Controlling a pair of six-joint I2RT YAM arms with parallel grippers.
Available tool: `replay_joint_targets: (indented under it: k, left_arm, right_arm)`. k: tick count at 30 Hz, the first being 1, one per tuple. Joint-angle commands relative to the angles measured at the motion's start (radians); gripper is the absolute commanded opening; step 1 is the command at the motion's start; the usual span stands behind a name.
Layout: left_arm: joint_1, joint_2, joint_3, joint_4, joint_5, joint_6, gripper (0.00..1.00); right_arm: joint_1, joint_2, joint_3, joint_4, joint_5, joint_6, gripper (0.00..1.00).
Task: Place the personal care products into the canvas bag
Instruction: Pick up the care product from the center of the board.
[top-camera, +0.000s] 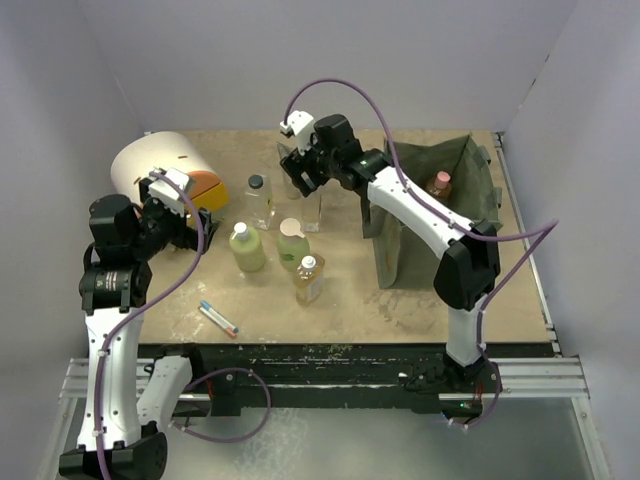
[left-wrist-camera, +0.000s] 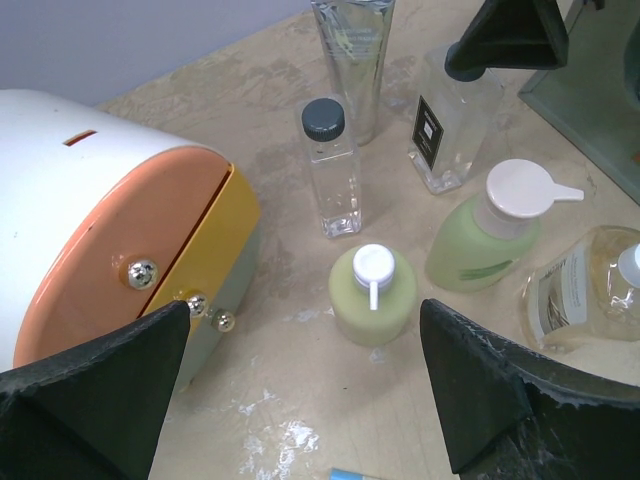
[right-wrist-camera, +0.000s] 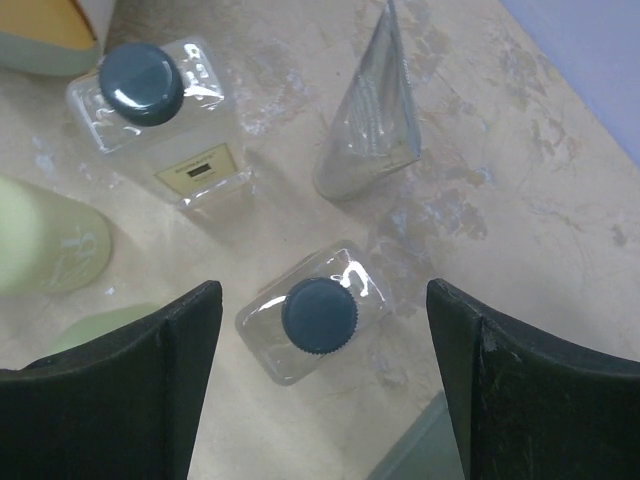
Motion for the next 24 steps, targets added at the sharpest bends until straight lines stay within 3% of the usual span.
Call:
replay_joint_targets:
  k: [1, 11, 24]
  left_arm:
    - [0.008, -0.018, -0.011, 0.043, 0.010, -0.013, 0.99]
    - [0.008, -0.020, -0.010, 0.044, 0.015, -0.010, 0.99]
    - [0.008, -0.034, -0.016, 0.042, 0.023, -0.013, 0.99]
  right_arm:
    - [0.006, 0.000, -0.002, 0.108, 0.092, 0.074, 0.85]
    - [0.006, 0.081, -0.019, 0.099, 0.125, 0.083, 0.88]
    - [0.004, 0.044, -0.127, 0.082, 0.128, 0.091, 0.88]
